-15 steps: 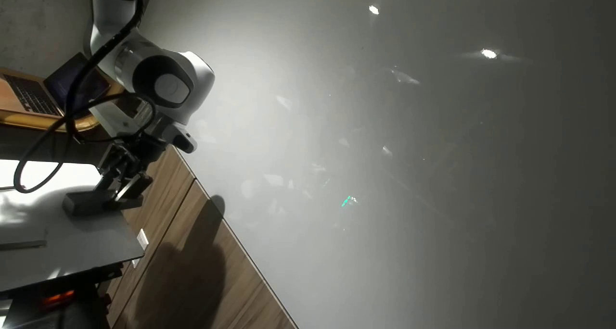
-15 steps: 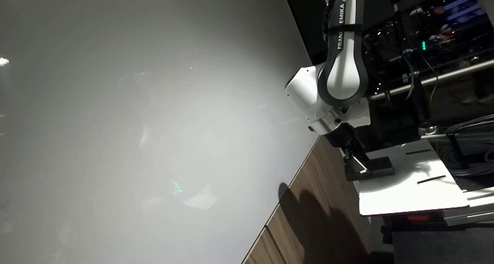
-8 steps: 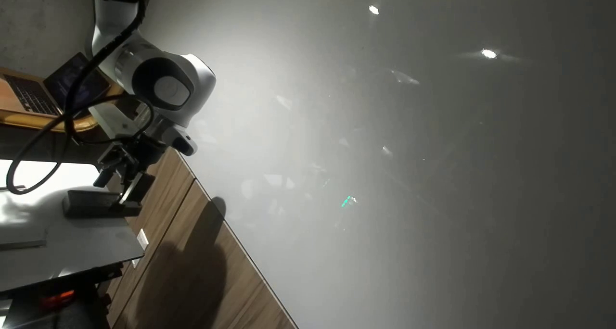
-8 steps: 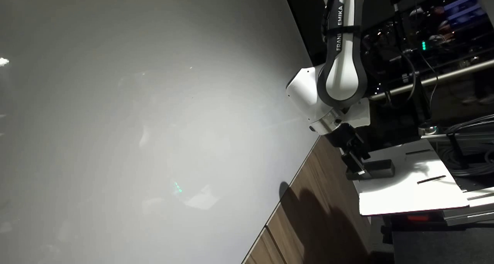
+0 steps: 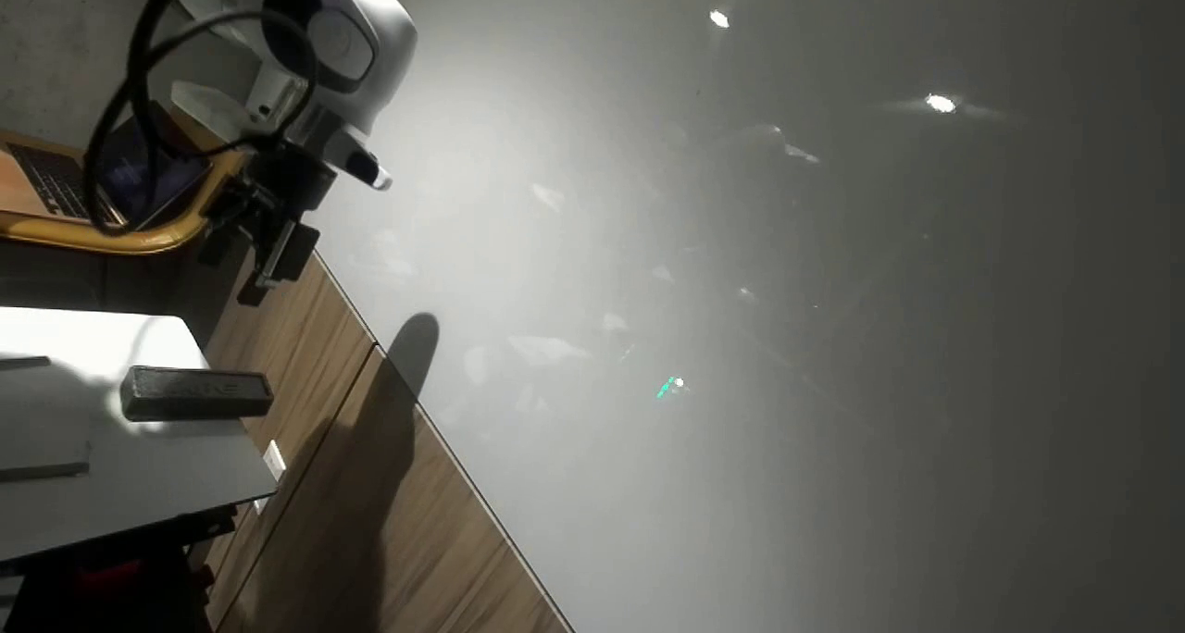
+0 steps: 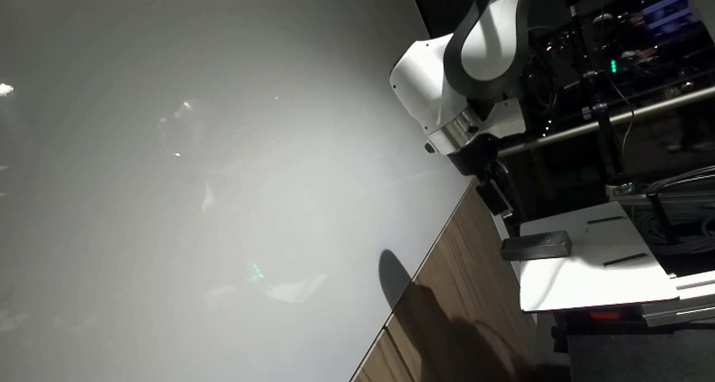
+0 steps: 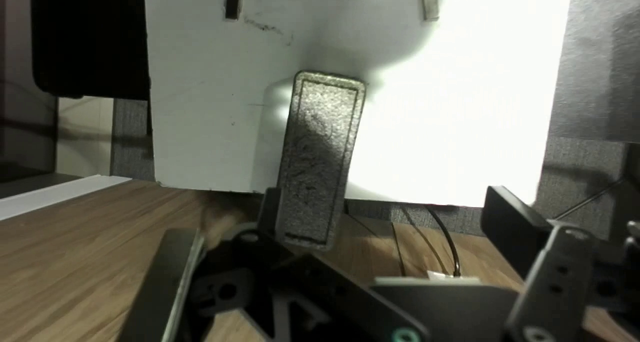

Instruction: Use the eraser to clean the whiteboard.

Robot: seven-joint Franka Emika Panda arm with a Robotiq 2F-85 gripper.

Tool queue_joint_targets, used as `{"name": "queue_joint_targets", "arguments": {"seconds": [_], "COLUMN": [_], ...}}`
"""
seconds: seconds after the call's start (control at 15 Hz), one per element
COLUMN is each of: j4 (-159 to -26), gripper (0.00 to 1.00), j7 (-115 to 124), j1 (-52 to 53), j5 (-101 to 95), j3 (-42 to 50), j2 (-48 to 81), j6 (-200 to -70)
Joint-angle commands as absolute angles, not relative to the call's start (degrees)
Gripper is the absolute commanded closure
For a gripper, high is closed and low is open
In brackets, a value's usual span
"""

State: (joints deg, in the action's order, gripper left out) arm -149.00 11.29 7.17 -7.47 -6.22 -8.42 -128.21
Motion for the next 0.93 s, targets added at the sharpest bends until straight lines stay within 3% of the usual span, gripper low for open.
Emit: {"name": "queue_joint_targets", "arguments": {"seconds": [0.0,0.27,0.33,0.53,0.87], "j4": [-151.47,-150.5,-149.28,-149.81,-150.59], "gripper": [0.0,0.0,0.0,0.0,0.0], "j7": [9.22,8.89,9.93,9.36,9.22], "j1": [8.94,10.41,9.22,9.56,9.59], "j5": [-4.0,-2.59,-3.65,-3.25,-3.23], "j3": [-8.2,-9.11,-9.54,-9.75,-9.74], "j2": [-22.98,-36.94,-29.09,-36.52,-36.87], "j6": [-120.38,-113.63,-116.82,-113.87,-113.83]}}
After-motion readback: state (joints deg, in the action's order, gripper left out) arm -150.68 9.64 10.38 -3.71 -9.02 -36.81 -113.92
